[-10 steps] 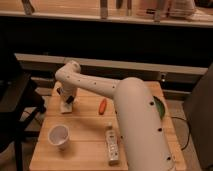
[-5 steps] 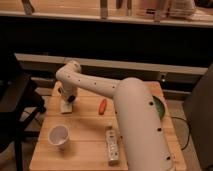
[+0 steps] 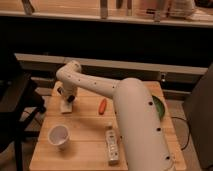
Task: Place the eraser on the white sponge
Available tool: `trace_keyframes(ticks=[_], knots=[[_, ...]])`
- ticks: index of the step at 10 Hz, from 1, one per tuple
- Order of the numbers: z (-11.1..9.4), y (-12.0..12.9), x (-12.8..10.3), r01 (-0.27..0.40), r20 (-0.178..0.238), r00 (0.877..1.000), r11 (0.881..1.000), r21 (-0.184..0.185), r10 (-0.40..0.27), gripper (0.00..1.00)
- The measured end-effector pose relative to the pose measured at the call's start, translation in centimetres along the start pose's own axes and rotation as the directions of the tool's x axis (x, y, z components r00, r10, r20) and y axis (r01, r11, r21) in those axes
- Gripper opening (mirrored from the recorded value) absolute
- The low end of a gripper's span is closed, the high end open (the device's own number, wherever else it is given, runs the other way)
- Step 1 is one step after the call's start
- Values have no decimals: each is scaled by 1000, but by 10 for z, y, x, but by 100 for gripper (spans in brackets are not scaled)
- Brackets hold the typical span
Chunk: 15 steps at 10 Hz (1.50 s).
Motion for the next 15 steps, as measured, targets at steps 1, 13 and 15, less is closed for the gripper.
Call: trace_keyframes(ticks=[1,13,15], knots=[[0,0,1,1,-1,1000,1000,1,-1,29],[6,3,6,34,-7,999,999,14,-33,53],[6,4,6,39,-8,999,999,16,-39,68]])
